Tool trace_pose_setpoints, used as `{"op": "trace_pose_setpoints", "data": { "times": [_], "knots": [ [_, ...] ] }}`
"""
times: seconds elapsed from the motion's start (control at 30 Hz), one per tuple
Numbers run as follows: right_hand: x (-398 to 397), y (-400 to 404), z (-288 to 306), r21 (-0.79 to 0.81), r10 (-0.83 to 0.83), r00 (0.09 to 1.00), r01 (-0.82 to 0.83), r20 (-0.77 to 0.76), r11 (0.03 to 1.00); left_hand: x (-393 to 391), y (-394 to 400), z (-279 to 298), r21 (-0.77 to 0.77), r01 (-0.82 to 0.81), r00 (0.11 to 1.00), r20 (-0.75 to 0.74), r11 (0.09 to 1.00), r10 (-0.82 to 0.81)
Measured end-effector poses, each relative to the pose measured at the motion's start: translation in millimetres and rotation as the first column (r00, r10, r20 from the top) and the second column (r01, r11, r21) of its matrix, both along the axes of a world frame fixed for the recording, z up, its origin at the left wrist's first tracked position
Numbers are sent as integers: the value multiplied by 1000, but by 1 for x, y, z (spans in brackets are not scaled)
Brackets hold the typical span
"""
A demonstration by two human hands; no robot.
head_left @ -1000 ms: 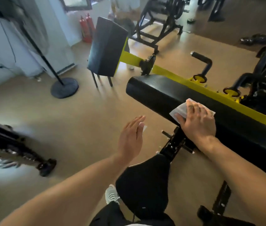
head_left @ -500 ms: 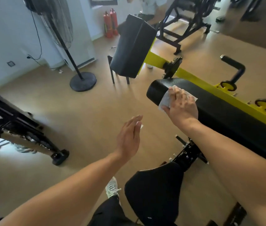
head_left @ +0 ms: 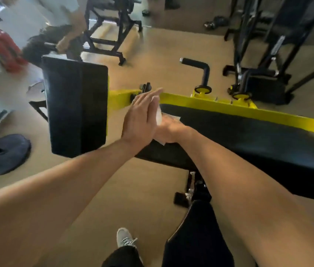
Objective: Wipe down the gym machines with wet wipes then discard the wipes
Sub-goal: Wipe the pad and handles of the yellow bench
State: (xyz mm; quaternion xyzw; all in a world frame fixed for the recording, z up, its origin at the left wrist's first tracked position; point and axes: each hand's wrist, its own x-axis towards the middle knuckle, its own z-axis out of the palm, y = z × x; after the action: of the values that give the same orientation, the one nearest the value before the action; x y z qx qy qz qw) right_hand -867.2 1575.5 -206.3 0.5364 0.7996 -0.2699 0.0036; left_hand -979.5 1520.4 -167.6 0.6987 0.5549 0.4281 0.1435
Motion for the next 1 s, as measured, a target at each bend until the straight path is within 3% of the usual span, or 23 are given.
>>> {"op": "trace_pose_setpoints", "data": {
  "times": [0.27, 0.47, 0.6, 0.8, 0.9, 1.0],
  "knots": [
    [58, 22, -22, -41, -233, 914, 261, 333, 964, 24, 47, 6, -126, 317, 942, -78, 940, -328],
    [203, -1, -36, -27, -499, 735, 573, 459, 819, 52, 49, 5, -234, 464, 869, -67, 855, -490],
    [258, -15, -50, -9, -519, 600, 660, 609, 751, 64, 60, -7, -394, 511, 824, -27, 764, -565],
    [281, 32, -102, -38, -564, 621, 689, 544, 723, 73, 102, -17, -527, 452, 855, 28, 720, -517],
    [242, 53, -76, -78, -475, 718, 588, 508, 805, 84, 135, -19, -573, 354, 895, -21, 739, -445],
    [218, 88, -74, -110, -459, 830, 513, 318, 851, 101, 175, -21, -621, 255, 936, -34, 741, -351]
  ]
}}
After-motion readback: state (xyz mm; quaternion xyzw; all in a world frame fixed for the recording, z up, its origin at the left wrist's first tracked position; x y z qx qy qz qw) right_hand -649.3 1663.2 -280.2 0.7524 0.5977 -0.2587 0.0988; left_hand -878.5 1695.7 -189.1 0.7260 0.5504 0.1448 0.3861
